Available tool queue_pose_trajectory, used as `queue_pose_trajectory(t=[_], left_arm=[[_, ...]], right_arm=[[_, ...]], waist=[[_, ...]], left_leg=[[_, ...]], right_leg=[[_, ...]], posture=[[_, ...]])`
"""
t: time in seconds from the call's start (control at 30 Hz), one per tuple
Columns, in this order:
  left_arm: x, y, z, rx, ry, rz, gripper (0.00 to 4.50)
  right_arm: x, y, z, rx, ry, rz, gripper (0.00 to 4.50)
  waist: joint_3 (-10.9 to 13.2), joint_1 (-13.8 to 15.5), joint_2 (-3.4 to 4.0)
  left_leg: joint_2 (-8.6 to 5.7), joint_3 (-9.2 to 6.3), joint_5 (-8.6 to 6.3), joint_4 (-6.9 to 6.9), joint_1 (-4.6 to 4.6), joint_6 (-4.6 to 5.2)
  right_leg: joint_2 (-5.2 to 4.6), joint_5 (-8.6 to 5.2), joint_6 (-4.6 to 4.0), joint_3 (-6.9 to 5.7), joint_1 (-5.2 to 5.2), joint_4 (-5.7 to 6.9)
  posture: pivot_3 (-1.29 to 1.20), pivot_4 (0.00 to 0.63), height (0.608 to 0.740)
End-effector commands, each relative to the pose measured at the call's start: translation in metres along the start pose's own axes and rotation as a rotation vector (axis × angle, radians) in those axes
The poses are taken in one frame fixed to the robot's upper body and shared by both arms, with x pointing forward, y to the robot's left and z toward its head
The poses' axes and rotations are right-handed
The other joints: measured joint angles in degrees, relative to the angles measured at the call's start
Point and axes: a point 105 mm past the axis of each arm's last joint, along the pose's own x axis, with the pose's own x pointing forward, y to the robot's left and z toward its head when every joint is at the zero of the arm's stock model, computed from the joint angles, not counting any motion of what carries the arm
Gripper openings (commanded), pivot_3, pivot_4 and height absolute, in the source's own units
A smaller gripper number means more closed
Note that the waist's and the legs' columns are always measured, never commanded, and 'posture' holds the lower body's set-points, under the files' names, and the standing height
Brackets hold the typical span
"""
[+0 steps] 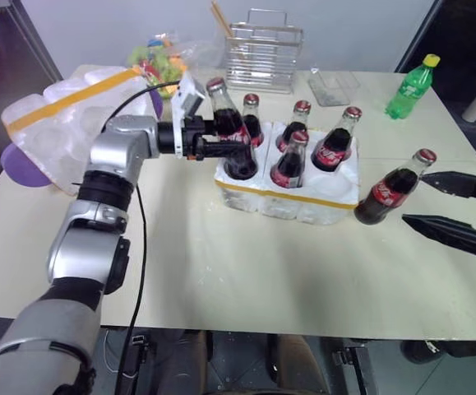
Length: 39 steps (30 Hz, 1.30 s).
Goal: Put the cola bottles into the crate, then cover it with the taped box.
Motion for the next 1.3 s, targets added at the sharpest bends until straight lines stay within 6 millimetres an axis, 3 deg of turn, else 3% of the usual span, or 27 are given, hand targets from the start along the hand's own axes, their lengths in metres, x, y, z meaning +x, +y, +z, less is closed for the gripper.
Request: queue_pose_trajectory(t=[0.03, 0.1, 0.17, 0.33, 0.5, 0.63, 0.73, 0.83, 0.93, 1.1, 1.3], left_arm=[[0.004, -0.003, -0.002, 0.183, 0.084, -0.021, 2.74], [0.007, -0.005, -0.009, 0.198, 0.1, -0.03, 3.76], [0.01, -0.008, -0.013, 0.188, 0.094, -0.042, 4.49], [0.003, -0.011, -0.012, 0.156, 0.048, -0.027, 4.49], [-0.038, -0.023, 0.014, 0.104, -0.028, -0.011, 4.49], [-0.075, -0.055, 0.041, 0.015, -0.081, -0.051, 4.49], [-0.092, -0.088, 0.048, -0.048, -0.076, -0.114, 4.49], [-0.091, -0.114, 0.039, -0.062, -0.033, -0.135, 4.49], [-0.083, -0.128, 0.028, -0.078, -0.032, -0.121, 4.49], [-0.068, -0.136, 0.021, -0.086, -0.045, -0.092, 4.49], [-0.063, -0.135, 0.027, -0.076, -0.074, -0.054, 4.49]], right_arm=[[-0.005, 0.003, 0.007, -0.036, -0.025, -0.027, 4.5], [-0.004, 0.001, 0.006, -0.036, -0.028, -0.045, 4.5], [-0.002, -0.003, 0.002, -0.046, -0.019, -0.081, 4.5], [0.004, -0.017, -0.022, -0.055, 0.018, -0.221, 4.5], [0.0, -0.031, -0.048, 0.005, 0.01, -0.408, 4.5], [-0.003, -0.036, -0.073, 0.085, 0.023, -0.498, 4.5], [0.0, -0.044, -0.083, 0.131, 0.005, -0.542, 4.5], [0.006, -0.058, -0.089, 0.149, -0.01, -0.584, 4.5], [0.015, -0.073, -0.091, 0.158, -0.024, -0.605, 4.5], [0.033, -0.096, -0.096, 0.182, -0.034, -0.598, 4.5], [0.049, -0.115, -0.101, 0.2, -0.039, -0.589, 4.5]], waist=[[0.0, 0.1, 0.0], [0.0, 0.1, 0.0], [0.0, 0.2, 0.0], [0.0, 0.2, 0.01], [0.0, -0.4, 0.02], [0.0, -1.0, 0.06], [-0.1, -1.5, 0.12], [-0.1, -1.2, 0.27], [-0.2, -0.8, 0.24], [-0.2, -0.9, 0.24], [-0.2, -1.0, 0.26]], left_leg=[[0.0, 0.0, 0.0, 0.01, 0.0, 0.0], [0.0, 0.0, 0.0, 0.01, 0.0, 0.0], [0.0, 0.0, 0.0, 0.0, 0.0, 0.0], [0.0, -0.01, 0.0, 0.02, 0.01, 0.0], [0.0, -0.03, 0.0, 0.0, 0.02, 0.0], [0.01, -0.08, 0.0, -0.02, 0.05, 0.0], [0.02, -0.07, 0.0, -0.02, 0.1, 0.0], [0.02, -0.02, 0.0, 0.01, 0.24, -0.01], [0.02, 0.0, 0.0, 0.03, 0.56, -0.01], [0.02, -0.01, 0.0, 0.04, 0.57, -0.01], [0.01, 0.0, 0.0, -0.03, 0.61, 0.0]], right_leg=[[0.0, 0.0, 0.0, 0.0, 0.01, -0.01], [0.0, 0.0, 0.0, 0.01, 0.01, -0.01], [0.0, 0.0, 0.0, 0.0, 0.01, -0.01], [0.0, 0.0, 0.0, 0.0, 0.04, 0.0], [0.0, 0.0, 0.0, 0.01, 0.01, 0.06], [0.0, -0.01, -0.01, 0.0, 0.04, 0.07], [0.0, -0.01, -0.02, 0.02, 0.07, 0.08], [-0.01, -0.1, -0.18, 0.06, 0.21, 0.02], [-0.01, -0.16, -0.3, 0.08, 0.58, -0.05], [-0.01, -0.15, -0.3, 0.07, 0.63, -0.09], [0.01, -0.14, -0.26, 0.07, 0.59, -0.05]], posture=[[0.0, 0.15, 0.739], [0.0, 0.15, 0.739], [0.0, 0.15, 0.739], [0.0, 0.15, 0.739], [0.0, 0.15, 0.739], [0.0, 0.15, 0.739], [0.0, 0.15, 0.739], [0.0, 0.15, 0.739], [0.0, 0.15, 0.739], [0.0, 0.15, 0.739], [0.0, 0.15, 0.739]])
